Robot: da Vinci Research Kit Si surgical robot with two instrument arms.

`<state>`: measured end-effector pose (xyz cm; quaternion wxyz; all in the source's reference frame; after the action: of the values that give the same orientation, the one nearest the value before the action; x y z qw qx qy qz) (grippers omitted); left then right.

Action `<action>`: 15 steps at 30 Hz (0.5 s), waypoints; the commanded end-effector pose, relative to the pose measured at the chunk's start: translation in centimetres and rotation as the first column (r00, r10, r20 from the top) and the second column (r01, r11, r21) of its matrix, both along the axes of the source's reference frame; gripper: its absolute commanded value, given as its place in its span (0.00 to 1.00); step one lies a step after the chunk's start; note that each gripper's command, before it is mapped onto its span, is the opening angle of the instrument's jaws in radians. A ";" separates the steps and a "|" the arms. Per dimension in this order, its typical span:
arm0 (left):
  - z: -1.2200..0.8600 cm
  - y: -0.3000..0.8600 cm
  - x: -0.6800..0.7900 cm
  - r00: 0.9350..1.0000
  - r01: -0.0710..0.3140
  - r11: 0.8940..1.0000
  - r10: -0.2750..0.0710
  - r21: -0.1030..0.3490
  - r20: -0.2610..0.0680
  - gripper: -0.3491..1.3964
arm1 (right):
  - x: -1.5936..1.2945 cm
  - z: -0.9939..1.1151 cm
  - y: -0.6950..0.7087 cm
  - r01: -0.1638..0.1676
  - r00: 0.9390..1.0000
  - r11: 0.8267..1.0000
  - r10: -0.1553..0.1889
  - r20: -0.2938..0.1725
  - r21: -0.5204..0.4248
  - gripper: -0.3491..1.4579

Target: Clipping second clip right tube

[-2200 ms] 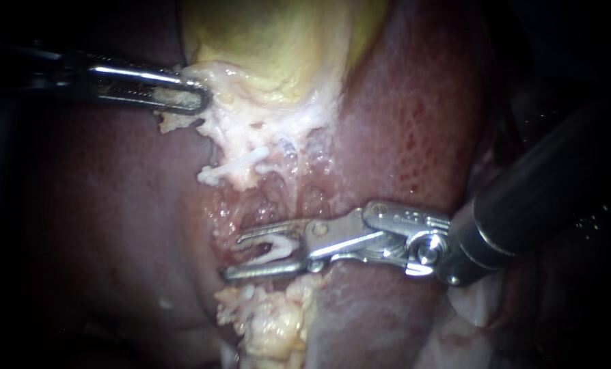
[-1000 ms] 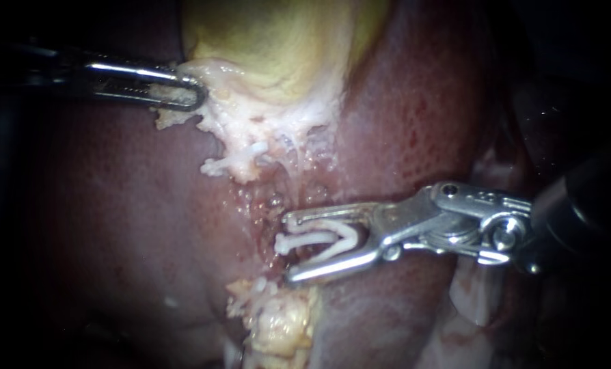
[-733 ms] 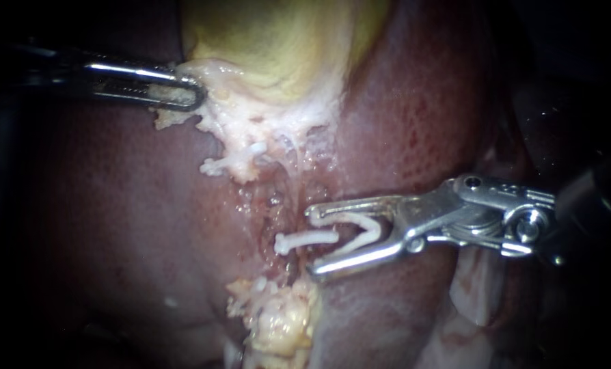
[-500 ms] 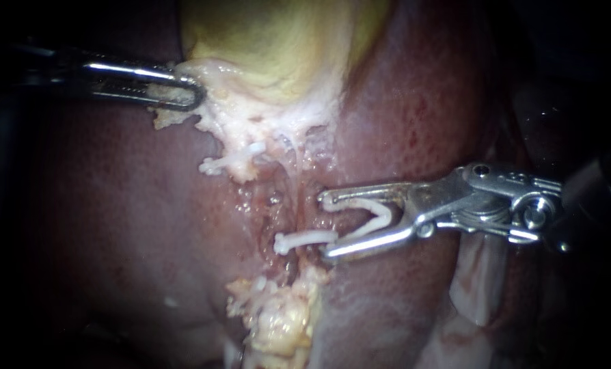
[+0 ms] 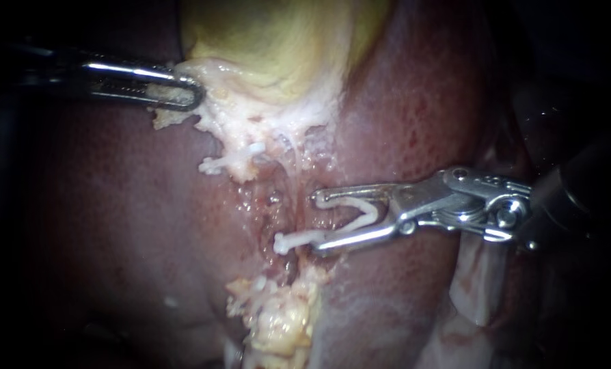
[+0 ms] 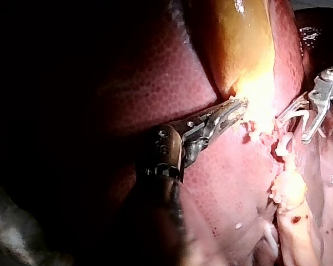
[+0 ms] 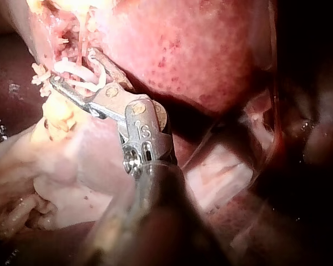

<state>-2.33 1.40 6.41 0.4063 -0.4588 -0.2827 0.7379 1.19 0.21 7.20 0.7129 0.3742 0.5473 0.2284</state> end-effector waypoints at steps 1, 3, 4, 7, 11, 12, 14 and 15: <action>0.00 0.00 0.00 1.000 0.000 1.000 0.000 0.000 -0.001 0.00 | 0.04 0.04 -0.02 -0.002 1.000 1.000 0.002 0.003 0.003 0.47; 0.00 0.00 0.00 1.000 0.000 1.000 0.000 0.000 -0.001 0.00 | 0.09 0.10 -0.06 -0.005 1.000 1.000 0.005 0.007 0.004 0.47; 0.00 0.00 0.00 1.000 0.000 1.000 0.000 0.000 -0.001 0.00 | 0.12 0.12 -0.07 -0.006 1.000 1.000 0.006 0.010 0.008 0.47; 0.00 0.00 0.00 1.000 0.001 1.000 -0.001 0.000 -0.001 0.00 | 0.20 0.17 -0.13 -0.010 1.000 1.000 0.010 0.019 0.013 0.47; 0.00 0.00 -0.01 1.000 0.001 1.000 -0.001 0.000 -0.001 0.00 | 0.29 0.18 -0.13 -0.021 1.000 0.999 0.021 -0.004 0.033 0.47; 0.00 0.00 -0.01 1.000 0.001 1.000 -0.001 0.000 -0.001 0.00 | 0.30 0.17 -0.13 -0.024 1.000 0.999 0.025 -0.007 0.040 0.47; 0.00 0.00 -0.01 1.000 0.001 1.000 -0.001 0.000 -0.001 0.00 | 0.32 0.17 -0.14 -0.026 0.999 0.998 0.027 -0.020 0.051 0.47; 0.00 0.00 -0.01 1.000 0.001 1.000 -0.001 0.000 -0.001 0.00 | 0.33 0.17 -0.14 -0.030 0.999 0.998 0.031 -0.023 0.058 0.47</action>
<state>-2.33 1.40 6.41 0.4066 -0.4587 -0.2824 0.7379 1.52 0.06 7.37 0.6908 0.3903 0.5548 0.2501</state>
